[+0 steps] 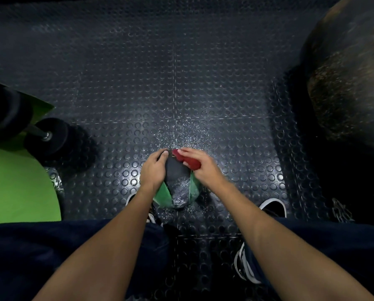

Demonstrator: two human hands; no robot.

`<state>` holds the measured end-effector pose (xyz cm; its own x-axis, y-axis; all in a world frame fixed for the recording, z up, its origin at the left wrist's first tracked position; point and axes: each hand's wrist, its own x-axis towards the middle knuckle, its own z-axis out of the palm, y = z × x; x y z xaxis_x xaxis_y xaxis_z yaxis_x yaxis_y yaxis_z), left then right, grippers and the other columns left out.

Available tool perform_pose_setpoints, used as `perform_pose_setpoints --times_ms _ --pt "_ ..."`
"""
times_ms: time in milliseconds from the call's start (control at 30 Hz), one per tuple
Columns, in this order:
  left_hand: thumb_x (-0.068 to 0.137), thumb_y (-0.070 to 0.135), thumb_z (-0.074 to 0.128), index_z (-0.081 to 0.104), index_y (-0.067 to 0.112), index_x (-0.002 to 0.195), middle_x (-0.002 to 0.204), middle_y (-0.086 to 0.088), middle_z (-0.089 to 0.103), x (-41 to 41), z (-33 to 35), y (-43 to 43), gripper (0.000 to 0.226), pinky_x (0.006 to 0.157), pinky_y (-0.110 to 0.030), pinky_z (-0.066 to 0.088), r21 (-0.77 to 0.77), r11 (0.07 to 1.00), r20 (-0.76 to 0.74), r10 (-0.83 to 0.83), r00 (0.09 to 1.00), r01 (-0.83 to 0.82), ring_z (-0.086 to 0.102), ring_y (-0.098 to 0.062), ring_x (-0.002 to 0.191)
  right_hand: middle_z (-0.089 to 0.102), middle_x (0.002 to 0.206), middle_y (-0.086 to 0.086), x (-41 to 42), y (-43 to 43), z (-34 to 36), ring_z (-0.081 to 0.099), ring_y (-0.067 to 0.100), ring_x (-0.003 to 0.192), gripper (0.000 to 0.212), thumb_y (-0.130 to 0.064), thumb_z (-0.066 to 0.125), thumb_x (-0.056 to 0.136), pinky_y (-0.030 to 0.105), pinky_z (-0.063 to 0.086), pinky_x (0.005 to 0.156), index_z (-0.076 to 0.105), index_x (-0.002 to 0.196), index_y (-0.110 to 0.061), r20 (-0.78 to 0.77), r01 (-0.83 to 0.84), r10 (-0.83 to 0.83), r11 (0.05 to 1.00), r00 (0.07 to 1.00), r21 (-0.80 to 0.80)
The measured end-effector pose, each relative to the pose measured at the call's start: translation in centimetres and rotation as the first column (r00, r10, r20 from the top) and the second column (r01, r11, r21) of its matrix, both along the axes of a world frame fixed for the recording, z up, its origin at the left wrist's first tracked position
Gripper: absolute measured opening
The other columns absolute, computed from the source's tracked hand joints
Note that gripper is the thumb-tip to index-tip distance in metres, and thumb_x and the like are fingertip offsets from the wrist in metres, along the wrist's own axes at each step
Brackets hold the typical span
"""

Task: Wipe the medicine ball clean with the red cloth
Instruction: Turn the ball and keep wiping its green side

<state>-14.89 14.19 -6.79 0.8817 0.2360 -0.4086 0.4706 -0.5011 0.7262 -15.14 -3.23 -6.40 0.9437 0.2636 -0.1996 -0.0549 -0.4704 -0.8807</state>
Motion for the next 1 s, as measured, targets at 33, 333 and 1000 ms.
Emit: perform_pose_setpoints --times_ms 33,333,1000 --pt "0.104 0.043 0.045 0.063 0.026 0.133 0.138 0.000 0.060 0.0 0.0 0.1 0.039 0.095 -0.030 0.039 -0.006 1.000 -0.008 0.013 1.000 -0.013 0.053 -0.020 0.124 0.058 0.131 -0.008 0.4 0.0 0.2 0.051 0.009 0.119 0.043 -0.007 0.061 0.089 0.025 0.038 0.105 0.059 0.127 -0.026 -0.065 0.074 -0.070 0.995 0.995 0.063" --pt "0.103 0.045 0.044 0.062 0.025 0.136 0.140 -0.001 0.059 -0.1 -0.5 0.3 0.042 0.100 -0.034 0.039 0.016 0.999 -0.004 0.041 0.999 -0.041 0.053 -0.021 0.125 0.061 0.122 -0.010 2.6 -0.6 2.3 0.053 0.011 0.112 0.040 -0.013 0.065 0.086 0.031 0.043 0.098 0.063 0.118 -0.036 -0.025 0.031 -0.032 0.999 0.999 -0.011" --pt "0.099 0.053 0.033 0.061 0.028 0.129 0.129 -0.004 0.061 0.6 -0.5 -1.0 0.047 0.102 -0.050 0.046 0.073 0.994 -0.064 0.084 0.994 -0.079 0.057 -0.026 0.114 0.051 0.133 0.000 3.4 1.9 2.4 0.048 0.022 0.121 0.039 -0.045 0.051 0.094 0.036 0.044 0.095 0.053 0.130 -0.031 -0.202 -0.056 0.039 0.995 0.979 -0.079"
